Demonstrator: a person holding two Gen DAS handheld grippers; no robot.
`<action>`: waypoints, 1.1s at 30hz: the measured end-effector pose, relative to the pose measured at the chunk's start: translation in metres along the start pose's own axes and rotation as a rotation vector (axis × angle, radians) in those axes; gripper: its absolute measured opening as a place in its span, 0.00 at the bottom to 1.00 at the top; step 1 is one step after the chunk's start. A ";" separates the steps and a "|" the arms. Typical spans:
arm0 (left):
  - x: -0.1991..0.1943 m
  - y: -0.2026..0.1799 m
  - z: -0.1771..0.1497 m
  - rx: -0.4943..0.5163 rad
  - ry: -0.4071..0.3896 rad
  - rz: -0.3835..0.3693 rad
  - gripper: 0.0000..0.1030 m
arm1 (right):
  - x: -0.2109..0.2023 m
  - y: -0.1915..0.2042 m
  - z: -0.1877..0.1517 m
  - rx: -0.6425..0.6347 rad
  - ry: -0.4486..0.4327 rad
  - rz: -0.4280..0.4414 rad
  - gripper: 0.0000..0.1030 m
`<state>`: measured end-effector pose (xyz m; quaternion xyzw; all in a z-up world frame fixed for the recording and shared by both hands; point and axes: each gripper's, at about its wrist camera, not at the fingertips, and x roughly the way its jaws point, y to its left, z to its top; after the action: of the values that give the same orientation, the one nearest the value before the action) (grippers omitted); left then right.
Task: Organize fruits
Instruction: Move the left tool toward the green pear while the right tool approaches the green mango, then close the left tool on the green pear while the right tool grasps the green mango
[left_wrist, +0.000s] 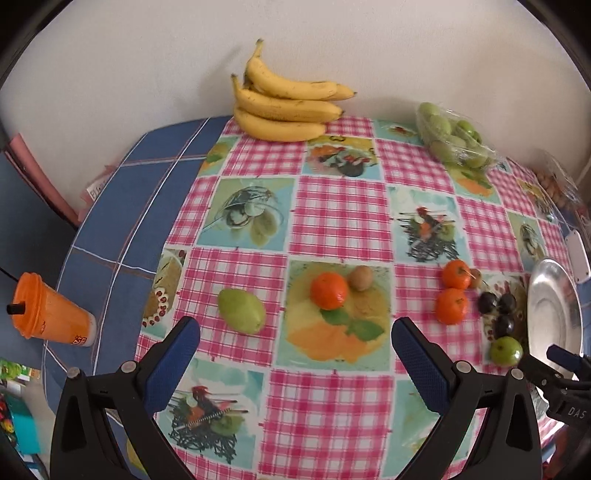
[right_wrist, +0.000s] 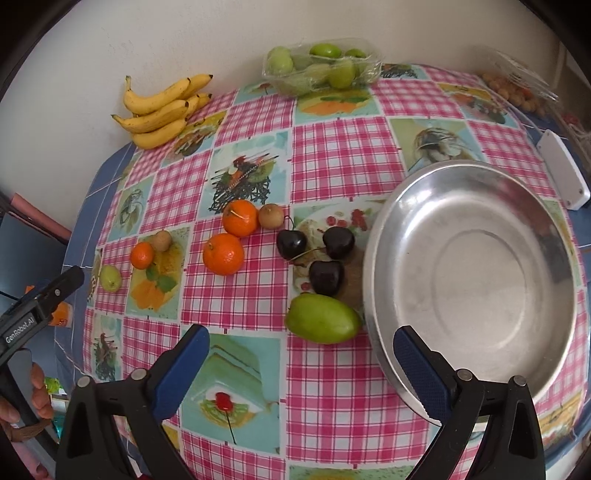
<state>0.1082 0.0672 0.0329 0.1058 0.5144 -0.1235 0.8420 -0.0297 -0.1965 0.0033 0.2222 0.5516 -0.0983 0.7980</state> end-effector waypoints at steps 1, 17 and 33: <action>0.004 0.004 0.001 -0.006 -0.001 0.008 1.00 | 0.002 0.001 0.001 0.004 0.003 0.003 0.95; 0.070 0.052 0.013 -0.073 0.095 -0.019 0.88 | 0.034 0.002 0.006 0.040 0.098 -0.003 0.75; 0.108 0.055 0.011 -0.077 0.184 -0.089 0.67 | 0.035 0.010 0.014 0.029 0.088 0.007 0.73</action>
<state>0.1822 0.1057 -0.0559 0.0614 0.5981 -0.1308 0.7883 -0.0008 -0.1912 -0.0223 0.2397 0.5841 -0.0937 0.7698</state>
